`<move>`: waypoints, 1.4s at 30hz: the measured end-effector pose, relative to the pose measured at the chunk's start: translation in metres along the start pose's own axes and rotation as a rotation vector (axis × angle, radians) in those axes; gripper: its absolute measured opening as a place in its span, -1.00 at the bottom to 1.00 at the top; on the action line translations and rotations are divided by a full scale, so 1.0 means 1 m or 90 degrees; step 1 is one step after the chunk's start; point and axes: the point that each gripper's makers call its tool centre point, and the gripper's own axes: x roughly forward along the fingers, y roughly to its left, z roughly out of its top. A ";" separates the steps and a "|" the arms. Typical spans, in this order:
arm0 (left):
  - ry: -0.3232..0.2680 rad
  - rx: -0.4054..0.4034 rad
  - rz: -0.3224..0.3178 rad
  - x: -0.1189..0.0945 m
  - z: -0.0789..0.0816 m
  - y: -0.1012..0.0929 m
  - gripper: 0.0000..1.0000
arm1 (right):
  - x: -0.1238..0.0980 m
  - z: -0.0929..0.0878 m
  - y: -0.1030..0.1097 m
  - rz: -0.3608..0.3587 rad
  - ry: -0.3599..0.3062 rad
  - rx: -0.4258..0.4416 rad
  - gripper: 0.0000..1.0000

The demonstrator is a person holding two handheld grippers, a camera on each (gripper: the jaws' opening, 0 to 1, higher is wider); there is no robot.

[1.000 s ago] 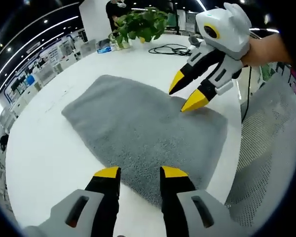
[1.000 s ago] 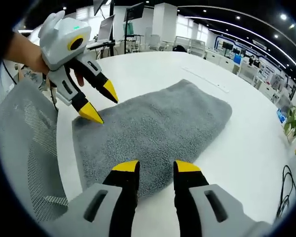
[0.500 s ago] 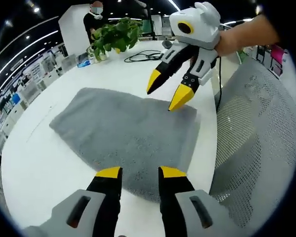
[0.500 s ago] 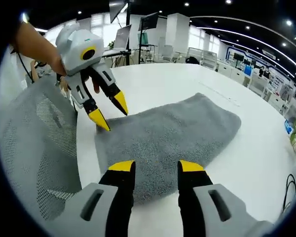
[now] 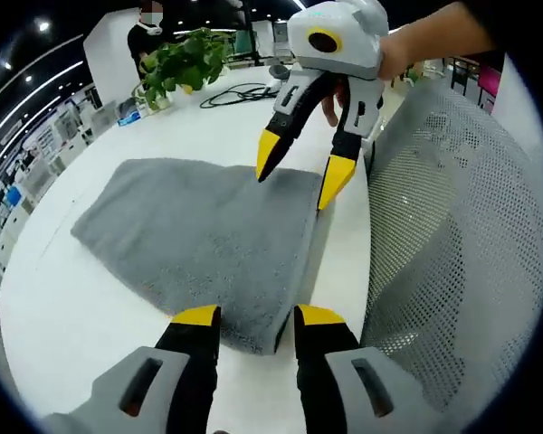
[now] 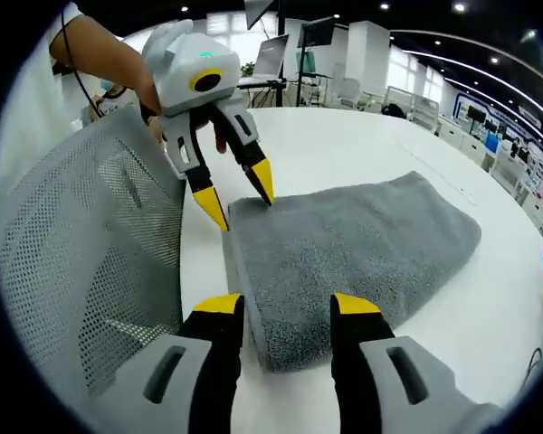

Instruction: Fold the towel on the table until its edges align and the towel forms a compact rectangular stack.

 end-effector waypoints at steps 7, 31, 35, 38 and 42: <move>0.015 0.017 -0.007 0.006 -0.012 -0.007 -0.31 | 0.003 -0.014 0.002 -0.006 0.024 0.002 -0.16; 0.009 -0.021 0.018 0.009 -0.010 0.001 -0.74 | 0.008 -0.026 0.001 -0.032 0.051 -0.049 -0.49; 0.007 -0.045 0.009 0.008 -0.012 -0.002 -0.79 | 0.009 -0.027 0.002 -0.029 0.046 -0.030 -0.64; 0.008 -0.051 -0.001 0.007 -0.012 -0.006 -0.82 | 0.009 -0.026 0.005 -0.023 0.045 -0.010 -0.75; 0.010 -0.046 -0.019 0.005 -0.014 -0.016 -0.85 | 0.007 -0.024 0.015 0.000 0.055 0.006 -0.83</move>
